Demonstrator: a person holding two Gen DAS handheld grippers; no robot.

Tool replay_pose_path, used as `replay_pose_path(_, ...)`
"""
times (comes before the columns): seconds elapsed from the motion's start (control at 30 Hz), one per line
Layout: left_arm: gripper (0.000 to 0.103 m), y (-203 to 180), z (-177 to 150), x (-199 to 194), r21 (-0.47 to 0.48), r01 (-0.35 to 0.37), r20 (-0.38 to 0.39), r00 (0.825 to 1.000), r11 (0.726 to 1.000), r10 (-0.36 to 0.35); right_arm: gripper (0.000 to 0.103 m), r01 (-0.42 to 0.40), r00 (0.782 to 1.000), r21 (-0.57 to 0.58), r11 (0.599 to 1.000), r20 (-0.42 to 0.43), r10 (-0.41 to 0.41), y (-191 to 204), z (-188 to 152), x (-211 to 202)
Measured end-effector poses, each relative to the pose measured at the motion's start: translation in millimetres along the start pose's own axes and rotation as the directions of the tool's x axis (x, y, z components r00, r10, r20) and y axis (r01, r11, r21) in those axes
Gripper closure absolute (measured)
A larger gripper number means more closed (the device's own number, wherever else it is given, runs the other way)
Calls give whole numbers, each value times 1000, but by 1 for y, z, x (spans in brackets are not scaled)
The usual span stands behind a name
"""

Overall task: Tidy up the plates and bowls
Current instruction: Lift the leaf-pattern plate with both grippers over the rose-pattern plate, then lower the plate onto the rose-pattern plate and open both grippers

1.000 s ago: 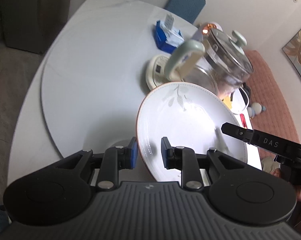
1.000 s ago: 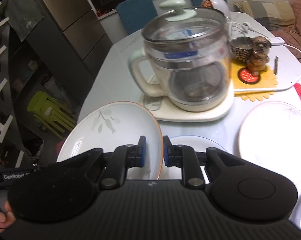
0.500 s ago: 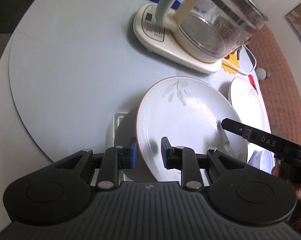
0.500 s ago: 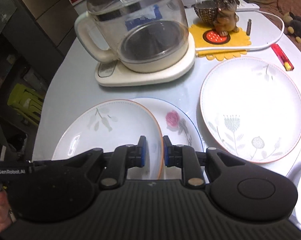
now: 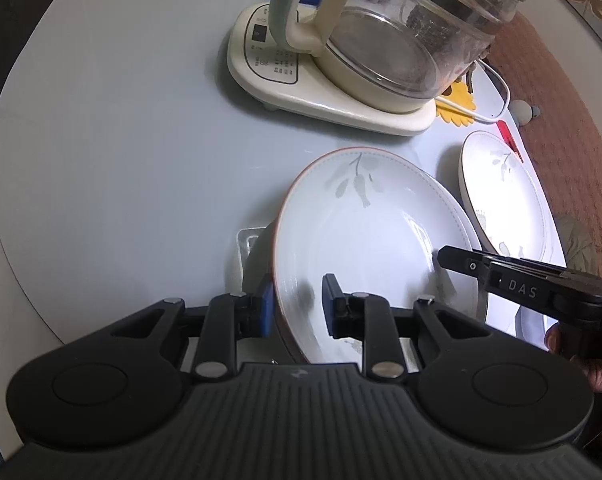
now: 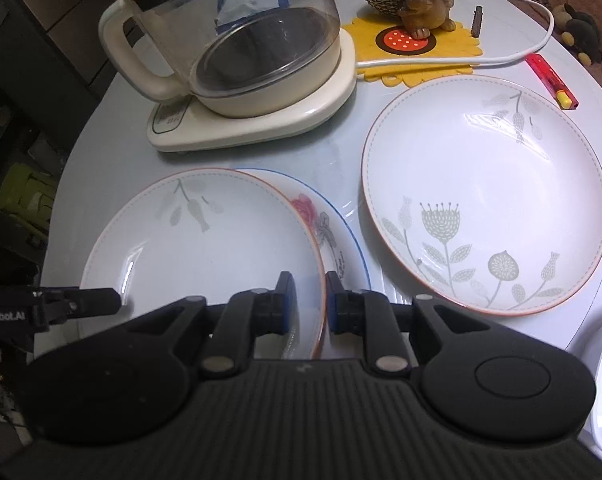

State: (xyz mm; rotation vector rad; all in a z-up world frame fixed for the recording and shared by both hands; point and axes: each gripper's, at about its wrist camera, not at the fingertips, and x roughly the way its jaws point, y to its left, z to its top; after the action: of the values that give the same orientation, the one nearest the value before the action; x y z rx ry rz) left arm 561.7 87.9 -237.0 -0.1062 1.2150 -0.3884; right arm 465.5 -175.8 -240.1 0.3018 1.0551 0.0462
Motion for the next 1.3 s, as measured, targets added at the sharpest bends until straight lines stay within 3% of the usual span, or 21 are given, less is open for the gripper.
replay_pose_path(0.27, 74, -12, 0, 2, 65, -44, -8, 999, 997, 44, 84, 4, 1000, -6, 1000, 1, -4, -1, 0, -1)
replay_pose_path(0.47, 74, -3, -2, -1, 10, -19, -22, 1000, 1000, 20, 83, 18, 1000, 11, 1000, 7, -18, -3, 1, -6)
replay_pose_path(0.67, 74, -6, -6, -20, -13, -7, 18, 1000, 1000, 7, 83, 12, 999, 60, 998, 30, -14, -7, 0, -21)
replay_pose_path(1.0, 74, -24, -22, -85, -11, 13, 139, 990, 1000, -12, 83, 8, 991, 53, 999, 132, -15, 9, -3, -85)
replay_pose_path(1.13, 74, -32, -36, -119, -51, 34, 195, 980, 998, -24, 83, -15, 983, 42, 999, 185, 7, 21, -10, -121)
replay_pose_path(1.3, 74, -48, -59, -155, -22, 39, 245, 969, 999, -32, 83, -33, 968, 55, 998, 251, 18, 29, -23, -168)
